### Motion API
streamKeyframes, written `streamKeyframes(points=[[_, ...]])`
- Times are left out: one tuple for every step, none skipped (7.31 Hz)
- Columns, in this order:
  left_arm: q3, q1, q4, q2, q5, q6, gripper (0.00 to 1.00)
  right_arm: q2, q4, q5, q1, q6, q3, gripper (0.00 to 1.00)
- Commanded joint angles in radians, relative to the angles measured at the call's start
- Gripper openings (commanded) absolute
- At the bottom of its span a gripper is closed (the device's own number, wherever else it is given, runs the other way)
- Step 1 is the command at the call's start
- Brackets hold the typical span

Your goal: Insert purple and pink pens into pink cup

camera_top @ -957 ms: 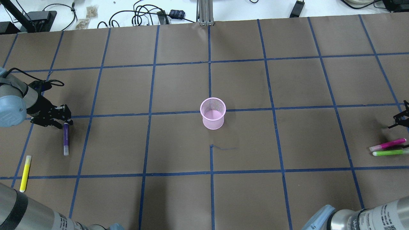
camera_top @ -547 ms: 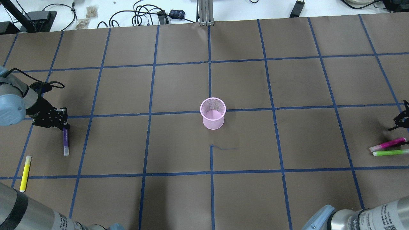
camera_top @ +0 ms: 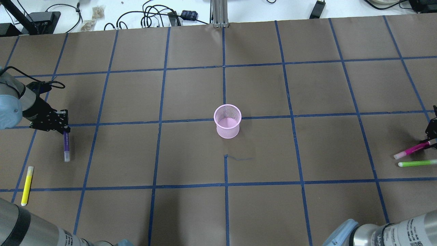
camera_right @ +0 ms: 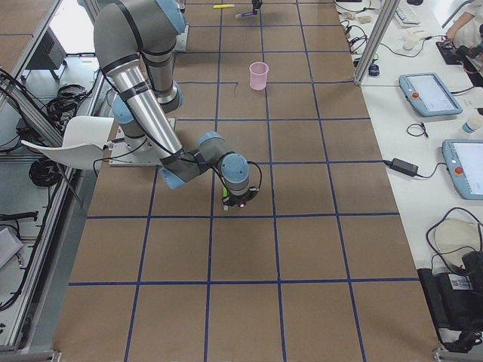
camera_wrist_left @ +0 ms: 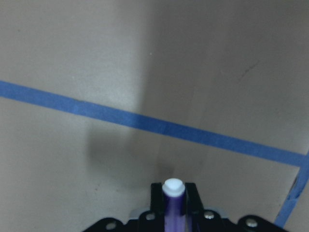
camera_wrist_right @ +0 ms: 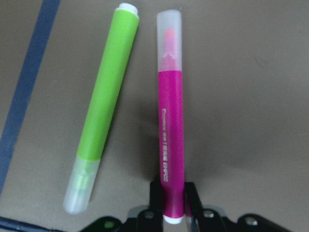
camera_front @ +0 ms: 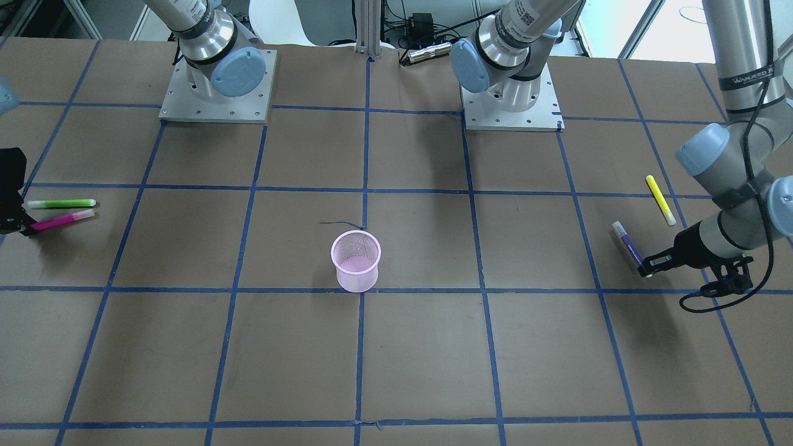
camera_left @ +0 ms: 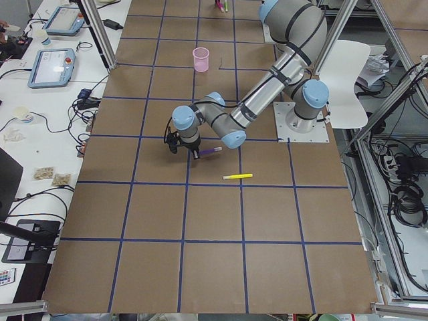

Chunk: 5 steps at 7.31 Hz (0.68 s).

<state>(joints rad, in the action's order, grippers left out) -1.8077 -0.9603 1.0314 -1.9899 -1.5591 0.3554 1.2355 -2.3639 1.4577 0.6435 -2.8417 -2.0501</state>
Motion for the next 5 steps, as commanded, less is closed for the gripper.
streamKeyframes(points=[[0.083,-0.064,0.022,0.032,-0.001,-0.004,0.00,0.028,0.000,-0.026,0.001,0.013,0.030,0.00],[0.120,-0.108,0.021,0.042,-0.001,-0.006,0.00,0.045,0.000,-0.089,0.007,0.028,0.037,0.00],[0.136,-0.147,0.013,0.054,-0.001,-0.007,0.00,0.050,0.002,-0.108,0.018,0.188,0.036,0.00],[0.136,-0.168,0.010,0.068,0.004,-0.054,0.00,0.082,0.002,-0.108,0.063,0.314,0.037,0.00],[0.137,-0.179,0.007,0.080,0.010,-0.071,0.00,0.134,0.020,-0.090,0.137,0.408,0.039,0.00]])
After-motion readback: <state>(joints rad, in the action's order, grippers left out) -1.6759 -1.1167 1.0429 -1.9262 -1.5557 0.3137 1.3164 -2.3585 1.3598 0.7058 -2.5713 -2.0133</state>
